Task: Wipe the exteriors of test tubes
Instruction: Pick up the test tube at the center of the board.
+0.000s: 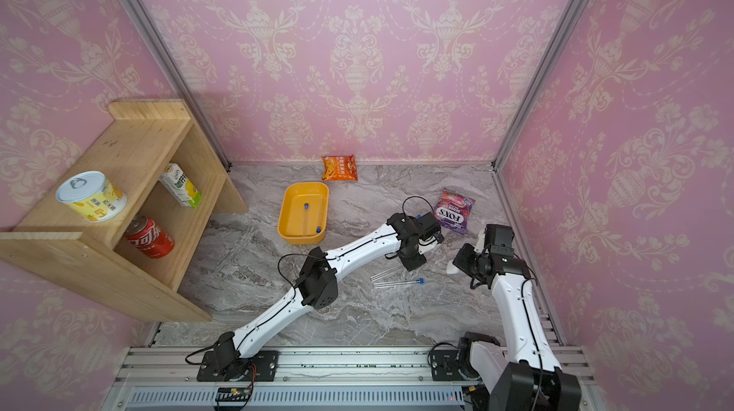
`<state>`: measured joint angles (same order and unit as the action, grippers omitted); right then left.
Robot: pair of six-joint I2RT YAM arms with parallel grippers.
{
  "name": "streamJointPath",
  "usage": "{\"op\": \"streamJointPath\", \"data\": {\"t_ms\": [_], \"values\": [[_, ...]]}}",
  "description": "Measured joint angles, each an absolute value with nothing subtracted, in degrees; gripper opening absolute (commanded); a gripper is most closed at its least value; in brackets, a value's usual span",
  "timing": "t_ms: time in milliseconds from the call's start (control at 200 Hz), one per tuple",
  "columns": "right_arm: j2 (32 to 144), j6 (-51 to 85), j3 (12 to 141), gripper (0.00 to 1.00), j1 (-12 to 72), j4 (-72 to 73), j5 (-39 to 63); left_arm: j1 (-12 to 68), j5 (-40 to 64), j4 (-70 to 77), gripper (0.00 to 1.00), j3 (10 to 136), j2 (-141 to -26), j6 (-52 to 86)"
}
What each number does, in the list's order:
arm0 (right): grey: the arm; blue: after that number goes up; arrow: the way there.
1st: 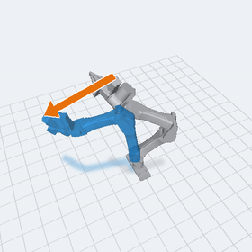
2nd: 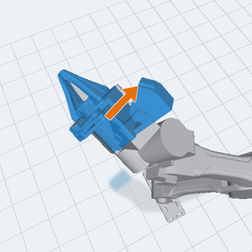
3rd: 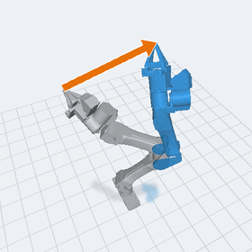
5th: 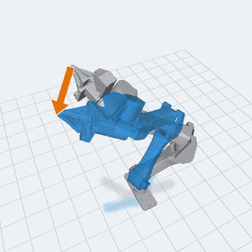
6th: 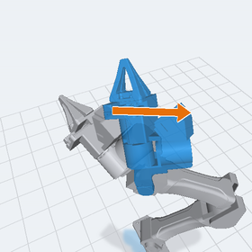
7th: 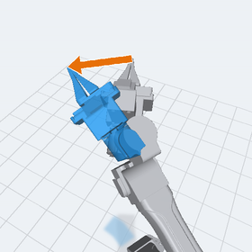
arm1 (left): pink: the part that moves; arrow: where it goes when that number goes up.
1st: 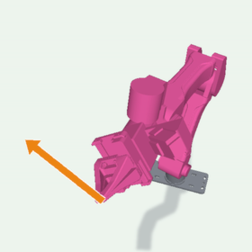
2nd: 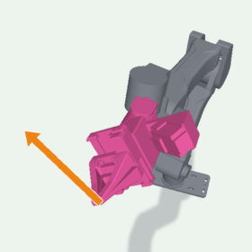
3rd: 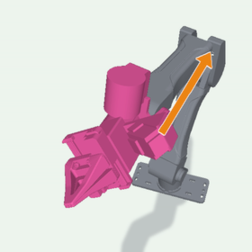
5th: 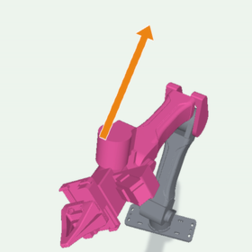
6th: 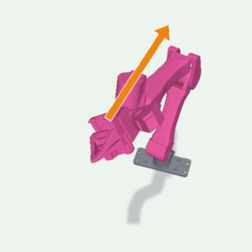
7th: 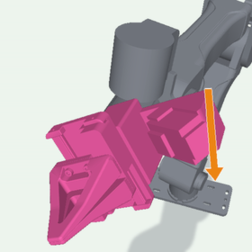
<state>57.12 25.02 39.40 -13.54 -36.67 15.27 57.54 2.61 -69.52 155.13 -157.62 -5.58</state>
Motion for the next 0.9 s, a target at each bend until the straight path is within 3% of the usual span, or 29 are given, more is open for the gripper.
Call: {"op": "streamJointPath", "data": {"t_ms": [425,901], "values": [[57.12,24.99,38.59,0.00,-13.54,-35.03,19.27,57.28,1.93,-72.14,0.19,155.13,-155.28,-6.39],[53.12,28.01,33.78,0.00,-10.13,-27.59,37.23,50.30,5.87,-72.31,0.16,150.06,-142.93,-0.97]]}}
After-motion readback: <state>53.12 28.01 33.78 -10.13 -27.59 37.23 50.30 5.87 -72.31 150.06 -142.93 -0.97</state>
